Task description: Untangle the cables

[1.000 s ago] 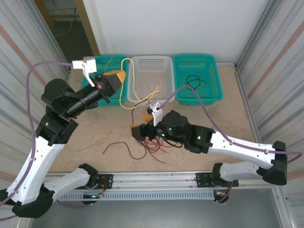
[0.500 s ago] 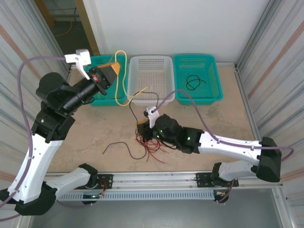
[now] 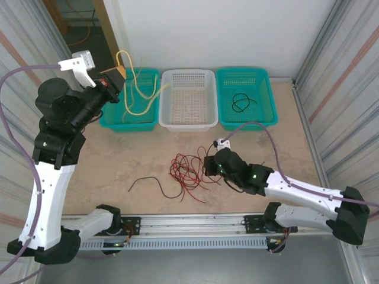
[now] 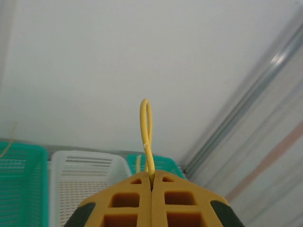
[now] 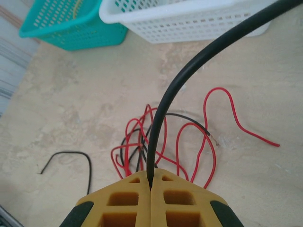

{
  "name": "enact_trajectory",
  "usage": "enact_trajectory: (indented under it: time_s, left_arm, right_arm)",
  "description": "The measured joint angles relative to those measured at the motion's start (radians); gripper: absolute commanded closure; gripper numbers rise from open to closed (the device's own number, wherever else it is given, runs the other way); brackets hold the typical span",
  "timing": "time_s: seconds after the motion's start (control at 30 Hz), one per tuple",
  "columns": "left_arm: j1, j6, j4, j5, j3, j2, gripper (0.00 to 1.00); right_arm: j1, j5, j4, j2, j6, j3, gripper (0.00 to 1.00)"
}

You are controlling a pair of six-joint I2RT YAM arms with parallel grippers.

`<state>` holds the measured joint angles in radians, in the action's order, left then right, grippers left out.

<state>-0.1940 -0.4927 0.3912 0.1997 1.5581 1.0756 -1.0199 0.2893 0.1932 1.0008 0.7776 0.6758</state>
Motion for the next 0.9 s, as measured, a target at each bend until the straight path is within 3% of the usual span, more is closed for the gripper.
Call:
enact_trajectory:
  time_s: [0.23, 0.6, 0.67, 0.73, 0.9]
  left_arm:
    - [0.172, -0.032, -0.085, -0.022, -0.069, 0.206, 1.00]
    - [0.219, -0.059, -0.107, -0.036, 0.059, 0.554, 1.00]
    - [0.219, -0.058, -0.103, -0.040, 0.101, 0.591, 0.82]
    - [0.219, -0.055, -0.101, -0.046, 0.130, 0.623, 0.57]
    - [0.219, -0.047, -0.067, -0.070, 0.137, 0.676, 0.30]
  right_arm:
    - [-0.002, -0.026, 0.042, -0.034, -0.008, 0.054, 1.00]
    - [-0.024, -0.031, 0.106, -0.105, -0.037, 0.127, 1.00]
    - [-0.026, -0.030, 0.116, -0.112, -0.047, 0.139, 1.00]
    - [-0.027, -0.027, 0.132, -0.120, -0.056, 0.156, 1.00]
    - [-0.027, -0.027, 0.156, -0.132, -0.076, 0.203, 1.00]
